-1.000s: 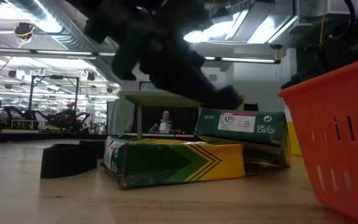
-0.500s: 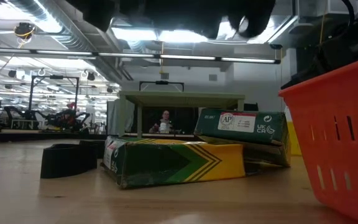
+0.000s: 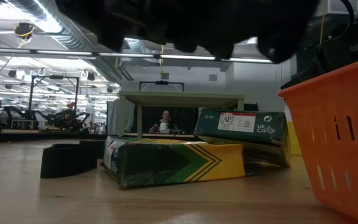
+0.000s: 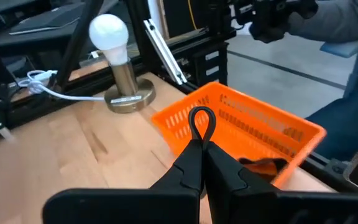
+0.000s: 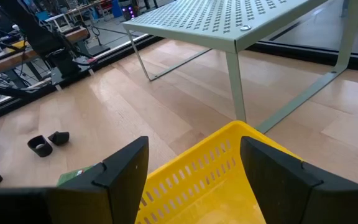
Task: Pick & Place Office Desk Supplies
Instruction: Put the black rubber band into the orange bin
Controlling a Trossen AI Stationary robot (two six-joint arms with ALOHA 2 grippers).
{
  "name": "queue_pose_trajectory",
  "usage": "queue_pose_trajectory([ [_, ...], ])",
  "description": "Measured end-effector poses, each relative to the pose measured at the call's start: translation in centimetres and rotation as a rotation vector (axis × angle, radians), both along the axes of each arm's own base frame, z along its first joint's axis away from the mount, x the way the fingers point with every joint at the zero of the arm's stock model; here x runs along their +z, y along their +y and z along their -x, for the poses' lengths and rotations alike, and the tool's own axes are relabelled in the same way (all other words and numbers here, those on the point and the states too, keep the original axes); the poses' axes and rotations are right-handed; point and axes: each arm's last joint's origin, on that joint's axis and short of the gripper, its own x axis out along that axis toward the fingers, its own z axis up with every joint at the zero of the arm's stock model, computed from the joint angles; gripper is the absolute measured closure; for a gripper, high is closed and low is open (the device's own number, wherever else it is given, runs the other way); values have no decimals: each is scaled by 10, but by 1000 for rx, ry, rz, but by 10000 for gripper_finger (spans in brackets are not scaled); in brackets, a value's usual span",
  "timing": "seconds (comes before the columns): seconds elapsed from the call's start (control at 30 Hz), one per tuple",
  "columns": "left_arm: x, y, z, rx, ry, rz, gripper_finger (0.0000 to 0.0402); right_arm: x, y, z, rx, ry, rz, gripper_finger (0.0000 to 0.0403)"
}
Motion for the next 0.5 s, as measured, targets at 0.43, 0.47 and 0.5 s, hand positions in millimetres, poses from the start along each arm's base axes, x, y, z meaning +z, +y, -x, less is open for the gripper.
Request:
queue_pose_trajectory([
  [0.43, -7, 12, -16, -14, 41, 23, 398, 0, 2, -1, 75, -3, -36, 147],
  [0.47, -7, 13, -16, -14, 40, 24, 398, 1, 2, -1, 74, -10, -38, 147],
  [0.5, -7, 15, -16, -18, 43, 29, 398, 2, 2, -2, 67, -30, -59, 147],
])
